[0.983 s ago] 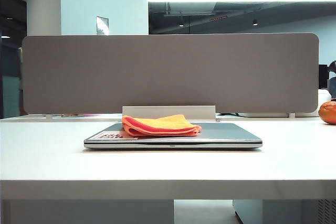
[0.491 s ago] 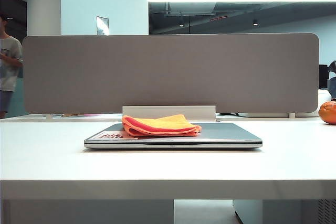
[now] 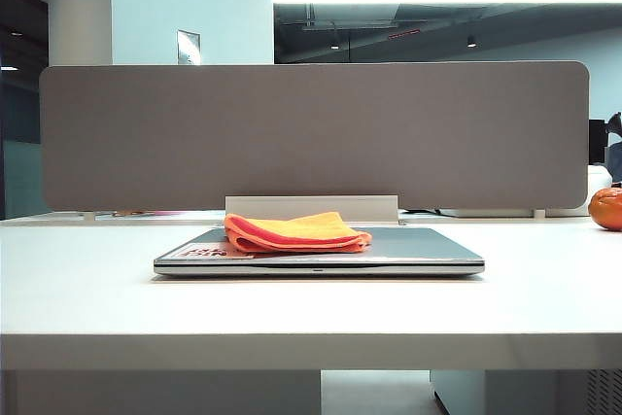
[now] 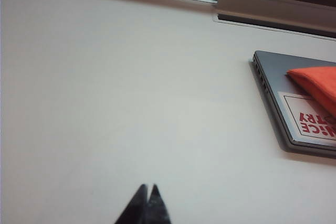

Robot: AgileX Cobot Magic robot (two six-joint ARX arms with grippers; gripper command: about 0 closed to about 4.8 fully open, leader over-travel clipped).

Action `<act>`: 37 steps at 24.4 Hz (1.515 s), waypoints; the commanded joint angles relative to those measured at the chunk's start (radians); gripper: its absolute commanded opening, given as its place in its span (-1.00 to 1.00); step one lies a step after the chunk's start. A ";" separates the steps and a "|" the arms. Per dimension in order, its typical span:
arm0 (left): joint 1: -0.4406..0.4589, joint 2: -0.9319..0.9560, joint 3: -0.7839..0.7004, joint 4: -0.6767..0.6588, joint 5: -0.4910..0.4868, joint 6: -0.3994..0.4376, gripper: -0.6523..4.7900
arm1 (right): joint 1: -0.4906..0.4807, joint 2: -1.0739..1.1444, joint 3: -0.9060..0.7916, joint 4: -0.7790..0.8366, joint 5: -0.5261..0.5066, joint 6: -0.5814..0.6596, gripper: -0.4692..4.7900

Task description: Pick up the orange rag and put it over the laptop.

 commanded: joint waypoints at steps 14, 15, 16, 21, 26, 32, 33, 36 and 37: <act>0.000 0.001 -0.003 -0.006 0.006 0.000 -0.78 | -0.001 -0.002 -0.005 0.025 0.303 -0.090 -0.84; 0.000 0.001 -0.003 -0.006 0.006 0.000 -0.78 | -0.001 -0.002 -0.005 0.025 0.345 -0.090 -0.84; 0.000 0.001 -0.003 -0.006 0.006 0.000 -0.78 | -0.001 -0.002 -0.005 0.025 0.381 -0.091 -0.84; 0.000 0.001 -0.003 -0.006 0.006 0.000 -0.78 | -0.002 -0.002 -0.005 0.023 0.448 -0.196 -0.84; 0.000 0.001 -0.003 -0.006 0.006 0.000 -0.78 | -0.004 -0.003 -0.005 -0.018 0.449 -0.233 -0.84; 0.000 0.001 -0.003 -0.006 0.006 0.000 -0.78 | -0.009 -0.003 -0.005 -0.038 0.449 -0.274 -0.84; 0.000 0.001 -0.003 -0.006 0.006 0.000 -0.78 | -0.009 -0.003 -0.005 -0.037 0.449 -0.274 -0.84; 0.000 0.001 -0.003 -0.006 0.006 0.000 -0.78 | -0.012 -0.003 -0.005 -0.037 0.448 -0.274 -0.84; 0.000 0.001 -0.003 -0.006 0.006 0.000 -0.78 | -0.016 -0.003 -0.005 -0.036 0.447 -0.274 -0.84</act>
